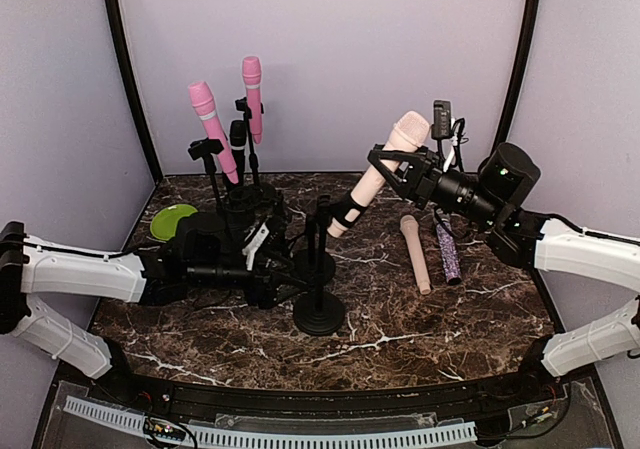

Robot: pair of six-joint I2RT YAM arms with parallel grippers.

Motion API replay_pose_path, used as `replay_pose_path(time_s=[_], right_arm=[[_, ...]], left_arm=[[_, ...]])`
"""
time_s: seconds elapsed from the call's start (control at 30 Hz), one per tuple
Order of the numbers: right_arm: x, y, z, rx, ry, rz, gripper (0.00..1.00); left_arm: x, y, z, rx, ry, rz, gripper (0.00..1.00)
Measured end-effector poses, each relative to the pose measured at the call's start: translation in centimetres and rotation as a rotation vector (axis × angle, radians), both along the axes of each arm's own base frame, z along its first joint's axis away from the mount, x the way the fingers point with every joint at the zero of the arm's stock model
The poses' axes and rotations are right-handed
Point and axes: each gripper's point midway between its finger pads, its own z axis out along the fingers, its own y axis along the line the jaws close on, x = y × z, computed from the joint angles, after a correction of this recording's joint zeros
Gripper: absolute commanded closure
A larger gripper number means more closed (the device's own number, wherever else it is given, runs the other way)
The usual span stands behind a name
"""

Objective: Remove the microphone from the stand
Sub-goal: Hold the microphone stand with the microphone at the center of the board.

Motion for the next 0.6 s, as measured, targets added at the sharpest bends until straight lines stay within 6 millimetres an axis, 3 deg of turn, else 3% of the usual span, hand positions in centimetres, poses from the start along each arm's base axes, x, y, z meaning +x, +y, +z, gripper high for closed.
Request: replay_pose_path(time_s=[0.13, 0.33, 0.6], right_arm=[[0.0, 0.0, 0.0, 0.000, 0.000, 0.000, 0.82], [0.0, 0.0, 0.0, 0.000, 0.001, -0.002, 0.82], [0.0, 0.0, 0.0, 0.000, 0.001, -0.002, 0.82]], left_arm=[[-0.2, -0.6, -0.7, 0.014, 0.005, -0.037, 0.27], [-0.3, -1.1, -0.1, 0.015, -0.032, -0.059, 0.27], [0.2, -1.7, 0.0, 0.047, -0.072, -0.049, 0.40]])
